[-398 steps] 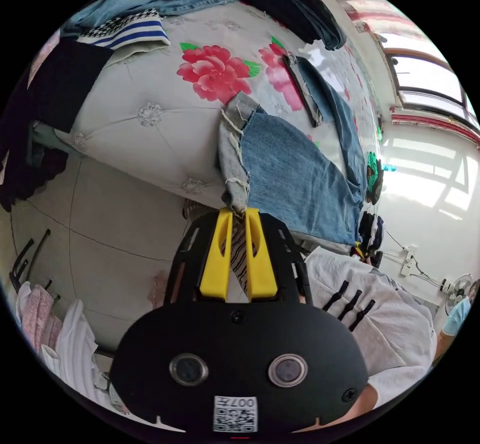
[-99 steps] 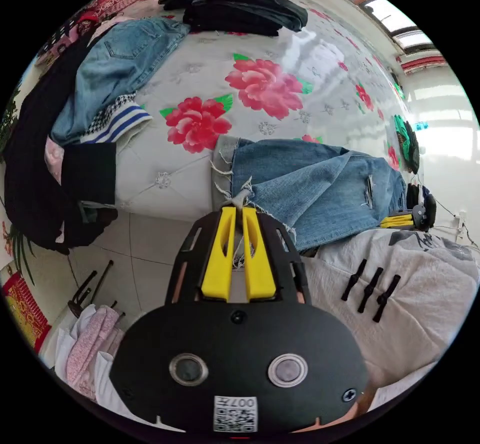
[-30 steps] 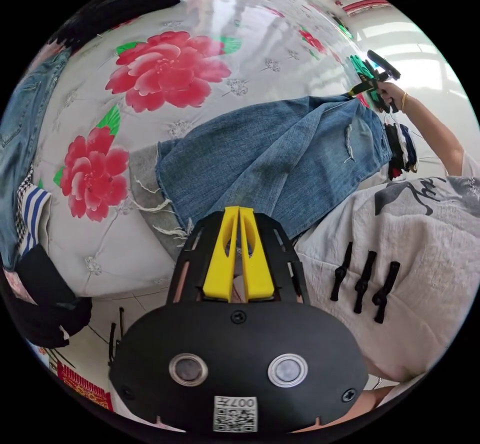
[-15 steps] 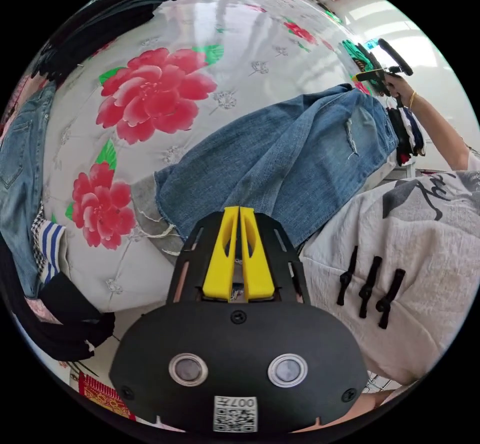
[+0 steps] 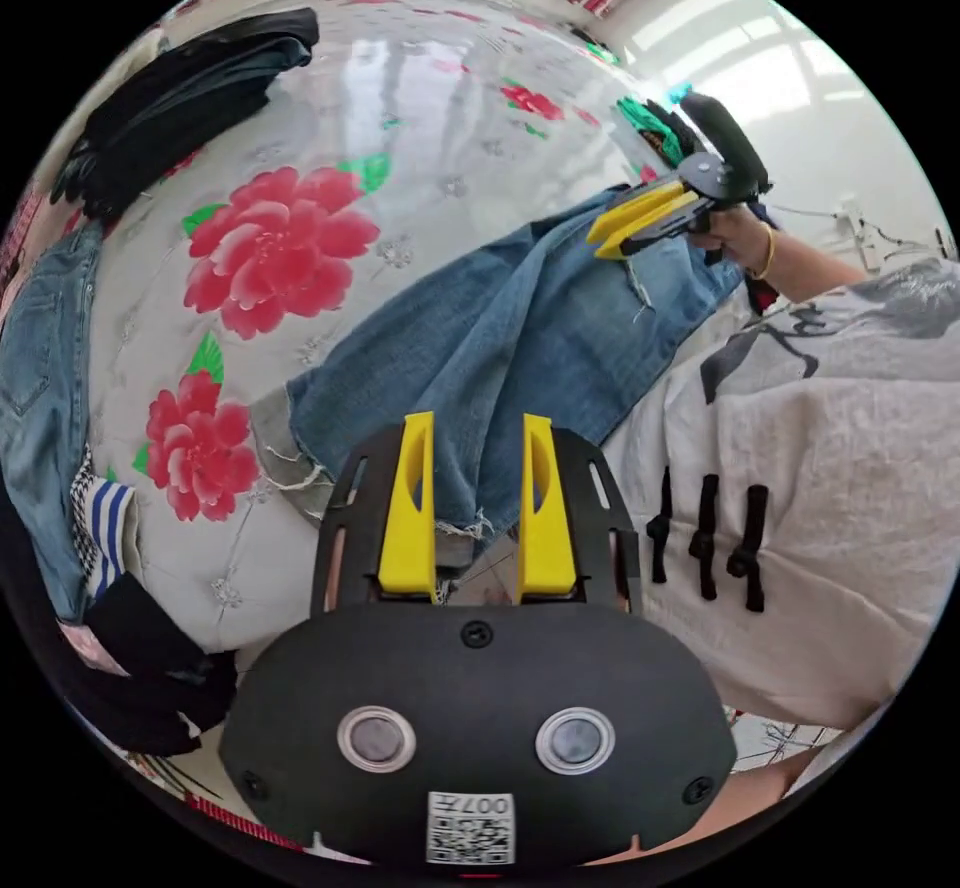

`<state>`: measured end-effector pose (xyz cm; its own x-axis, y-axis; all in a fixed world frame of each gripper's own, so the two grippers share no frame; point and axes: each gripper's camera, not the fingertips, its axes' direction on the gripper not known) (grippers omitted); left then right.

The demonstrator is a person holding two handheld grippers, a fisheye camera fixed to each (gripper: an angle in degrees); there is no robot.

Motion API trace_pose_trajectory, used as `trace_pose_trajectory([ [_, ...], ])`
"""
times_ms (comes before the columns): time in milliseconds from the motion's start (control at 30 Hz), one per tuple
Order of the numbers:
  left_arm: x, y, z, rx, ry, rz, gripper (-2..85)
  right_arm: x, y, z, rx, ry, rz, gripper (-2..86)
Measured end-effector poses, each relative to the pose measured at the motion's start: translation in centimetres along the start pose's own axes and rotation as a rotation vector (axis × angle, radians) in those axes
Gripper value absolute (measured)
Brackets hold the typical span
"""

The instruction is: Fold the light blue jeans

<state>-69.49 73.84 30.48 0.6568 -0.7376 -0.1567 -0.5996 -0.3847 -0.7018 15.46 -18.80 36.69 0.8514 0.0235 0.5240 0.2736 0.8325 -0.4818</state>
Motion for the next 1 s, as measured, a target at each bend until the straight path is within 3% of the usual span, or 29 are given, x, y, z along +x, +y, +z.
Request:
trace_pose_trajectory([
  [200,1.7,-0.3,3.8,-0.087,-0.181,-0.061,6.1,-5.2,-5.0,1.6,-0.100,0.021,-0.116,0.6],
  [300,-0.4,-1.2,1.9,-0.038,-0.251,-0.127,0.4,-4.9,-6.9,0.7,-0.118,0.077,-0.073,0.0],
  [467,-6.5,-2.0,-3.4,0.098,-0.346,-0.357,-0.7,-2.3,-6.2,-4.6,0.104,-0.068,0.172,-0.2],
  [533,-8.1,-1.4,-4.5,0.122,-0.367,-0.434,-0.5,-0.9,-4.6,-7.3,0.212,-0.211,0.276,-0.2],
  [600,-8.4,-0.2,-5.2,0.173,-0.318,-0.457,1.0,-0.8,-2.8,-9.0,0.259,-0.264,0.295,-0.1],
  [800,-5.8,3.3,-3.5,0.197,-0.152,-0.455,4.0,-4.0,9.3,-13.7,0.289,-0.111,0.285,0.3],
  [1000,-4.9,8.3,-1.3,0.178,0.136,-0.600,4.5,-5.0,29.3,-19.2,0.406,-0.060,0.653,3.5],
])
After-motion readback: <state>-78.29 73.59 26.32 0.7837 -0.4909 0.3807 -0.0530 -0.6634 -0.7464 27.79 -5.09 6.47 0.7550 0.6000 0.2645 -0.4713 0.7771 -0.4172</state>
